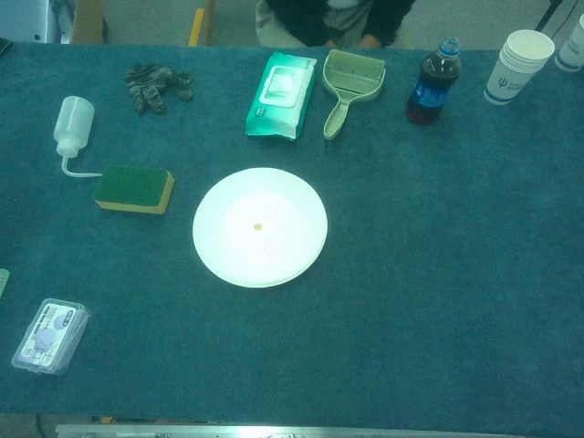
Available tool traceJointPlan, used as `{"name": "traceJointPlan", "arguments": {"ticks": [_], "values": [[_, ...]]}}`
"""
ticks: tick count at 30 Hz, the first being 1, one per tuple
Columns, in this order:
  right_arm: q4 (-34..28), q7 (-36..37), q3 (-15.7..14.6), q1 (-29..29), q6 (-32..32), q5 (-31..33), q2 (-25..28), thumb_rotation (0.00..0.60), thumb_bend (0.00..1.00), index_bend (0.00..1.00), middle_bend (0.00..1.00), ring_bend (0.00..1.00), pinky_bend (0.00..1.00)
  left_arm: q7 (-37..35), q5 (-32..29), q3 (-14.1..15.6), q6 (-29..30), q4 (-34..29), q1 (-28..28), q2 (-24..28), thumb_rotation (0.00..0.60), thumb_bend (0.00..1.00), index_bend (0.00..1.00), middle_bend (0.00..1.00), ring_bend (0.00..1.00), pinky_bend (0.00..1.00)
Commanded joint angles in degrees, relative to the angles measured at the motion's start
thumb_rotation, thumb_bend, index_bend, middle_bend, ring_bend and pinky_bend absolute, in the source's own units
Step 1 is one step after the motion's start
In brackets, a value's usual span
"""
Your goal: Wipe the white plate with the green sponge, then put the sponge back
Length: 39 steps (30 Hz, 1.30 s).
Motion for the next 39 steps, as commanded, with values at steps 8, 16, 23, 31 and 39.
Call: {"name": "traceJointPlan", "arguments": {"ticks": [8, 16, 23, 31, 39], "values": [[-0.27, -0.17, -0.09, -0.19, 0.24, -0.22, 0.07, 0.600, 0.18, 0.34, 0.40, 0.27, 0.31, -0.37, 0.54, 0.12, -0.61, 0.22, -0.65, 0.26, 0.600, 0.23, 0.32, 0.35, 0.25, 0.23], [-0.51, 0.08, 0.43, 0.59, -0.49, -0.23, 0.53, 0.600, 0.18, 0.34, 0.40, 0.27, 0.31, -0.74, 2.24, 0.01, -2.74, -0.06, -2.87, 0.80, 0.600, 0.23, 0.32, 0.35, 0.25, 0.23], [-1.09, 0.83, 1.15, 1.43, -0.86, -0.44, 1.39, 0.600, 0.18, 0.34, 0.40, 0.27, 0.31, -3.01, 3.91, -0.53, -7.12, 0.28, -6.96, 0.92, 0.600, 0.23, 0.33, 0.35, 0.25, 0.23], [-2.65, 0.38, 1.34, 1.95, -0.67, -1.38, 2.27, 0.600, 0.18, 0.34, 0.40, 0.27, 0.31, -3.75, 4.63, -0.91, -13.18, 0.05, -11.95, -0.15, 0.600, 0.23, 0.32, 0.34, 0.25, 0.23], [-3.14, 0.32, 1.04, 1.76, -0.39, -1.59, 2.47, 0.600, 0.18, 0.34, 0.40, 0.27, 0.31, -3.91, 2.86, -0.67, -21.92, 1.34, -17.39, -2.78, 0.474, 0.23, 0.32, 0.27, 0.21, 0.23]]}}
